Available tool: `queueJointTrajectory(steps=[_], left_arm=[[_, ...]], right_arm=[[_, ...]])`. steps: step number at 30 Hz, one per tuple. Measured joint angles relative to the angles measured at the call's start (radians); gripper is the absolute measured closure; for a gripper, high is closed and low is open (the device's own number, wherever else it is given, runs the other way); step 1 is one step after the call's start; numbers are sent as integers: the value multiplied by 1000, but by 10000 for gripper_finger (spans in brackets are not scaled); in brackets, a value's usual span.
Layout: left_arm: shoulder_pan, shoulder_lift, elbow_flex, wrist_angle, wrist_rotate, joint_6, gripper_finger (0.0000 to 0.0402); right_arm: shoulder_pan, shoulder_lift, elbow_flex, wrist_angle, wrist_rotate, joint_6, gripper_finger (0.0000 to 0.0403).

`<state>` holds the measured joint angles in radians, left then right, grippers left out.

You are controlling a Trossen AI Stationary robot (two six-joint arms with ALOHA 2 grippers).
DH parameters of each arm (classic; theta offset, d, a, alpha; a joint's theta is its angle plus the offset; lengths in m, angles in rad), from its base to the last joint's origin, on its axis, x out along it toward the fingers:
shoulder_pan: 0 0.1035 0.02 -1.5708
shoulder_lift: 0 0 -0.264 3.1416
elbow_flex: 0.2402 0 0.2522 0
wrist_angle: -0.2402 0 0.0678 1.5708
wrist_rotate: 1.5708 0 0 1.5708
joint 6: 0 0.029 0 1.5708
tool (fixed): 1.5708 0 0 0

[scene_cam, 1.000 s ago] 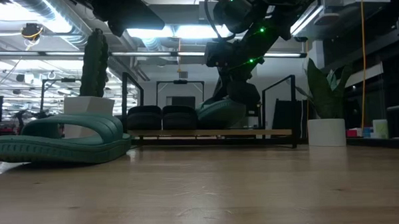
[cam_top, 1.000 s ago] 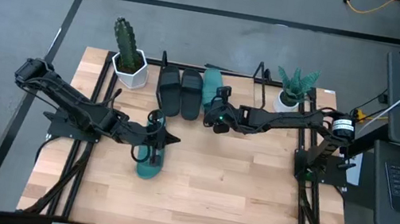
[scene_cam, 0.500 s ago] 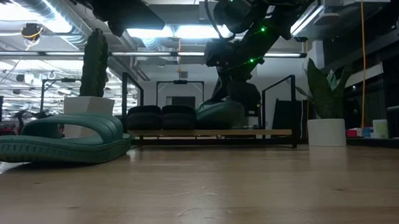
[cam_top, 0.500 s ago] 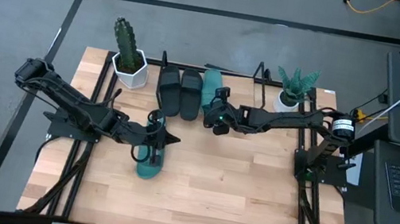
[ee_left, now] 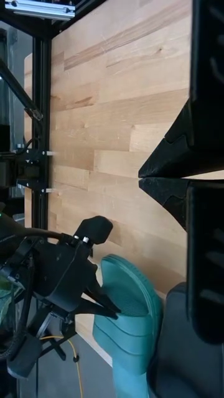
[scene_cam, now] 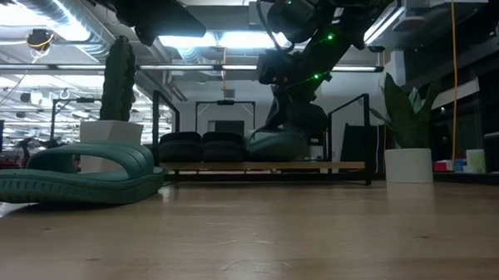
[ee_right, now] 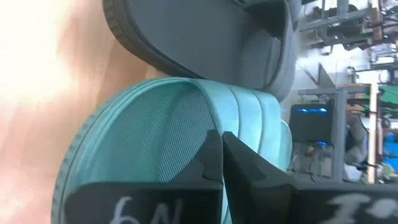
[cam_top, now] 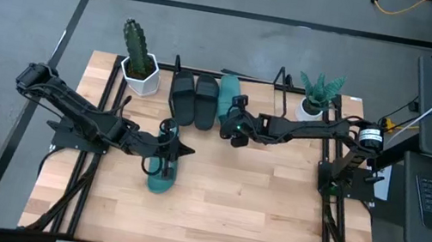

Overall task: Pick and place slides into the shelf
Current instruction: Put the left green slide on the shelf, then put the green slide on the shelf

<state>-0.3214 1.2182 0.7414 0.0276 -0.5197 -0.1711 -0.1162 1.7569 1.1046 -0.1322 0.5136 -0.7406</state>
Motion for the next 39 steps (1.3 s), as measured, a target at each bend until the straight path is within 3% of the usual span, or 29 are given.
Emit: queueJointTrajectory(steps=[16,21,27,39], left_arm=[[0,0,0,0,1,-6,402],[0,0,0,0,1,-11,402],[0,0,0,0,1,-11,402],[0,0,0,0,1,-11,402]], right_arm=[[-6,0,0,-11,-53,31,391],[-8,0,0,-16,-65,56,368],[-7,0,0,-17,-171,77,330],[10,-3,11,-39,-169,84,268]])
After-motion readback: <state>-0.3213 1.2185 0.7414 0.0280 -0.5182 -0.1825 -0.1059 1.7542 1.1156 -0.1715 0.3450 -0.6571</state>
